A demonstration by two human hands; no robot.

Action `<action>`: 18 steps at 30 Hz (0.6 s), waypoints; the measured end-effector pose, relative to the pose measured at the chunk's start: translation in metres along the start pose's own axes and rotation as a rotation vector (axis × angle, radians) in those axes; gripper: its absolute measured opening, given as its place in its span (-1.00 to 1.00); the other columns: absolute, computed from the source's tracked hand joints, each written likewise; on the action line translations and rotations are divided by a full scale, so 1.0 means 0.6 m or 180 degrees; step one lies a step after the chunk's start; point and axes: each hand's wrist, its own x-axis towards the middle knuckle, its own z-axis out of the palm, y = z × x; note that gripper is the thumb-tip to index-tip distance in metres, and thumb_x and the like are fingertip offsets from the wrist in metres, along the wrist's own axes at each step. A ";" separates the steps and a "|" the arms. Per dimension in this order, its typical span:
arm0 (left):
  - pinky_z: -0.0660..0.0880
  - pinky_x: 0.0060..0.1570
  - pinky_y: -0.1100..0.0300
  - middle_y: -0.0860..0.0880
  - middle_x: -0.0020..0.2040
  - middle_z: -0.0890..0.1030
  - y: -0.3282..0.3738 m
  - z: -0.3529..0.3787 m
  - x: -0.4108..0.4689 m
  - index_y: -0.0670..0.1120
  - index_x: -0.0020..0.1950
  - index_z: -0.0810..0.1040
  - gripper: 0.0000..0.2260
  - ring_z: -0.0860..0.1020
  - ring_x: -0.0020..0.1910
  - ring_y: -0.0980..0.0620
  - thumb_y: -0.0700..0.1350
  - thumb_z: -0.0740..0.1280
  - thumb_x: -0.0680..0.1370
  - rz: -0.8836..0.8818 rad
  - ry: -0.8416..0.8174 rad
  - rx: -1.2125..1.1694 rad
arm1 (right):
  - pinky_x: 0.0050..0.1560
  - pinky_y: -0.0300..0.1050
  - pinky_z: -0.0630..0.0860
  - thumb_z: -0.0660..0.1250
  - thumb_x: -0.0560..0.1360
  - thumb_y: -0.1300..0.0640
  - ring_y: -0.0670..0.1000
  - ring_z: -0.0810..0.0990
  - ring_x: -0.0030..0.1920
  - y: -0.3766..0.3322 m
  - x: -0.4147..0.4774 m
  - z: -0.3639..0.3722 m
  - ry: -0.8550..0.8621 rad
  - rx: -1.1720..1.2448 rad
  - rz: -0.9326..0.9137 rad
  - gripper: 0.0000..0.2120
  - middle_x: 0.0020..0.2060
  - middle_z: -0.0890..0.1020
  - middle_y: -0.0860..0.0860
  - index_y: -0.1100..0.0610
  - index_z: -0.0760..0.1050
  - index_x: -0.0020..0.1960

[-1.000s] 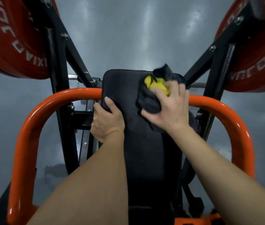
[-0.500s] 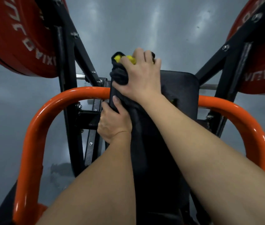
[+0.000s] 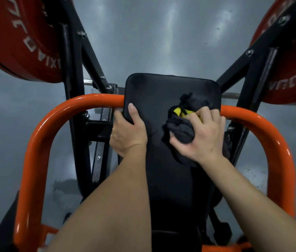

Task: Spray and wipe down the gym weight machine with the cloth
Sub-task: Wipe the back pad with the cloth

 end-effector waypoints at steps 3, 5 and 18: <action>0.34 -0.06 -0.01 -0.11 0.19 0.65 0.006 -0.003 -0.003 0.00 0.36 0.45 -0.49 0.60 0.14 -0.25 0.30 -0.02 0.67 -0.0012 -0.0053 0.0059 | -0.09 0.11 0.31 0.24 0.45 -0.44 0.17 0.51 -0.09 -0.056 0.074 0.012 0.0041 -0.0230 0.0134 -0.44 -0.18 0.56 0.05 0.07 0.58 -0.17; 0.40 0.00 -0.05 -0.16 0.21 0.64 0.010 -0.007 -0.008 -0.02 0.36 0.46 -0.50 0.59 0.15 -0.28 0.28 -0.01 0.68 -0.0006 -0.0056 0.0048 | -0.03 0.09 0.31 0.15 0.44 -0.49 0.15 0.55 -0.01 -0.107 0.148 0.025 -0.0151 -0.0269 0.0318 -0.38 -0.12 0.61 0.03 0.05 0.62 -0.11; 0.34 -0.01 0.00 -0.13 0.19 0.66 0.005 -0.001 0.000 0.05 0.30 0.56 -0.53 0.58 0.17 -0.26 0.21 -0.06 0.71 -0.0108 0.0099 -0.0241 | -0.12 0.08 0.38 0.29 0.44 -0.36 0.16 0.51 -0.06 -0.044 0.101 0.018 -0.0388 0.0878 -0.0499 -0.53 -0.17 0.54 -0.01 0.07 0.56 -0.12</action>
